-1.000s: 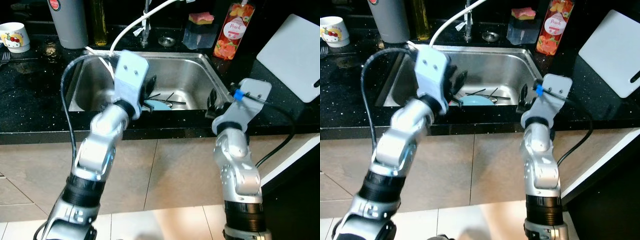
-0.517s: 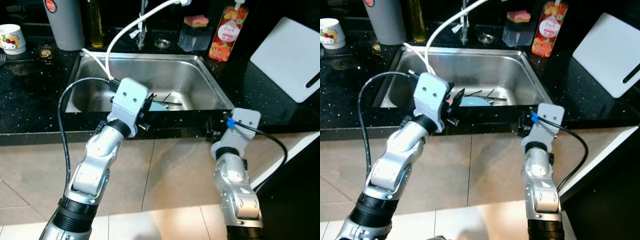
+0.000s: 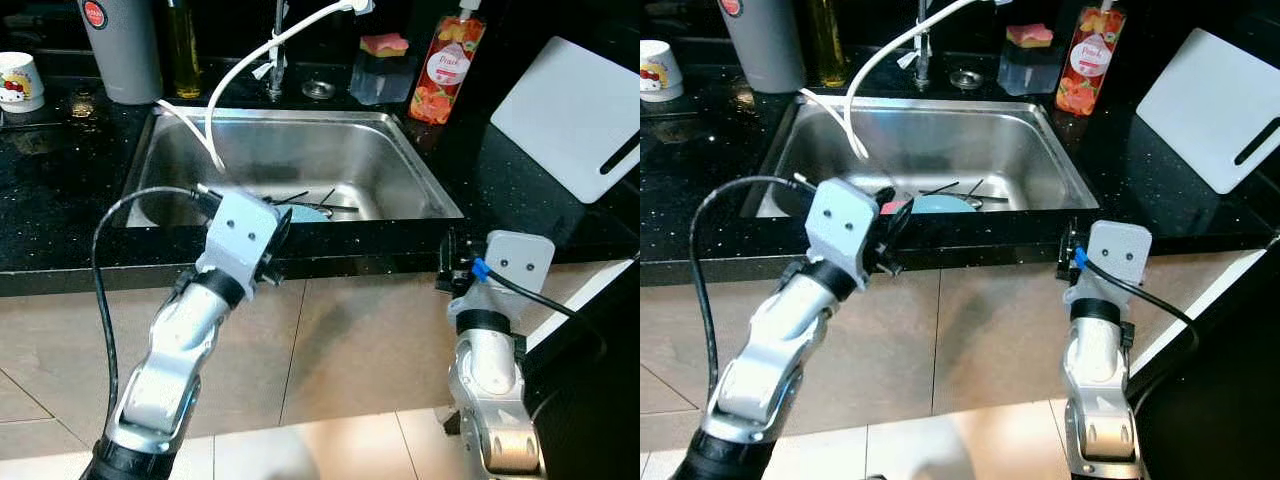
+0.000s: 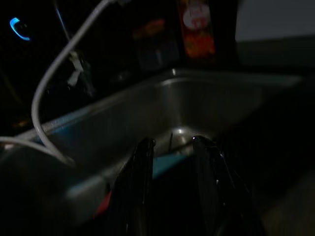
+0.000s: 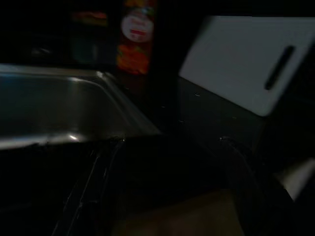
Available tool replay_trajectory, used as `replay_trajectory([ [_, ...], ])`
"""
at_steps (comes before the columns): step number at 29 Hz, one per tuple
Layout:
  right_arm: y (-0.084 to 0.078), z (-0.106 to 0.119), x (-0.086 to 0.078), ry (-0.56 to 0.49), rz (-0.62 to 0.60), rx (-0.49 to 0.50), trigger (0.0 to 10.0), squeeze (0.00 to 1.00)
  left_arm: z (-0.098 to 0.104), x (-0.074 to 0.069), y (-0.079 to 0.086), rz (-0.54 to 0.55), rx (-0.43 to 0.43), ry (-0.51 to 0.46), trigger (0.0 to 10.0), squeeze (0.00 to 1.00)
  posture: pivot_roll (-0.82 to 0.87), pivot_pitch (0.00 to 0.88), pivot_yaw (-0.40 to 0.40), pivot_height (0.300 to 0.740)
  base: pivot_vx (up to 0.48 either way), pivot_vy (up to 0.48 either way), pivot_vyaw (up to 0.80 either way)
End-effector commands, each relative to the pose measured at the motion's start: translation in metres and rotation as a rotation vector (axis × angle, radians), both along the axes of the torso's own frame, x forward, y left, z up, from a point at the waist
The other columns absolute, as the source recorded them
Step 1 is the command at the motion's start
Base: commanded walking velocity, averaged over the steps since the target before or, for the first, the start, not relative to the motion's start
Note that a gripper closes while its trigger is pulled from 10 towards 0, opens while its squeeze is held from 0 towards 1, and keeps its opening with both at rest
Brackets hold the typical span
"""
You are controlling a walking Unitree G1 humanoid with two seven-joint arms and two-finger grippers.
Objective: Kitchen organization
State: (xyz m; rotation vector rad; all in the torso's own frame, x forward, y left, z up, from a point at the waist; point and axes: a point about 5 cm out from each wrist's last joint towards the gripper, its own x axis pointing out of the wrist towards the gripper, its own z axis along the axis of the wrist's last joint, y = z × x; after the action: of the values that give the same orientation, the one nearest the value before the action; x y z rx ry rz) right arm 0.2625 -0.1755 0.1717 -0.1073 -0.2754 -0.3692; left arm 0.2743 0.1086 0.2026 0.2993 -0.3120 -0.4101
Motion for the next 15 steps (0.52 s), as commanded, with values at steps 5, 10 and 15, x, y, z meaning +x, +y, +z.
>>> replay_trajectory([
  [5, -0.017, 0.005, -0.002, -0.023, -0.109, -0.063, 10.0, 0.0, 0.004, 0.004, -0.001, 0.007, -0.03, 0.009, 10.0, 0.0, 0.18, 0.041, -0.072, 0.74, 0.0, 0.0, 0.0],
  [10, -0.024, 0.026, 0.003, -0.101, -0.138, -0.106, 10.0, 0.0, 0.012, 0.015, -0.002, 0.032, -0.067, 0.008, 10.0, 0.0, 0.18, 0.041, -0.071, 0.74, 0.0, 0.0, 0.0],
  [15, -0.027, 0.053, 0.005, -0.189, -0.15, -0.13, 10.0, 0.0, 0.016, 0.021, -0.005, 0.041, -0.105, 0.04, 10.0, 0.0, 0.17, 0.047, -0.07, 0.74, 0.0, 0.0, 0.0],
])
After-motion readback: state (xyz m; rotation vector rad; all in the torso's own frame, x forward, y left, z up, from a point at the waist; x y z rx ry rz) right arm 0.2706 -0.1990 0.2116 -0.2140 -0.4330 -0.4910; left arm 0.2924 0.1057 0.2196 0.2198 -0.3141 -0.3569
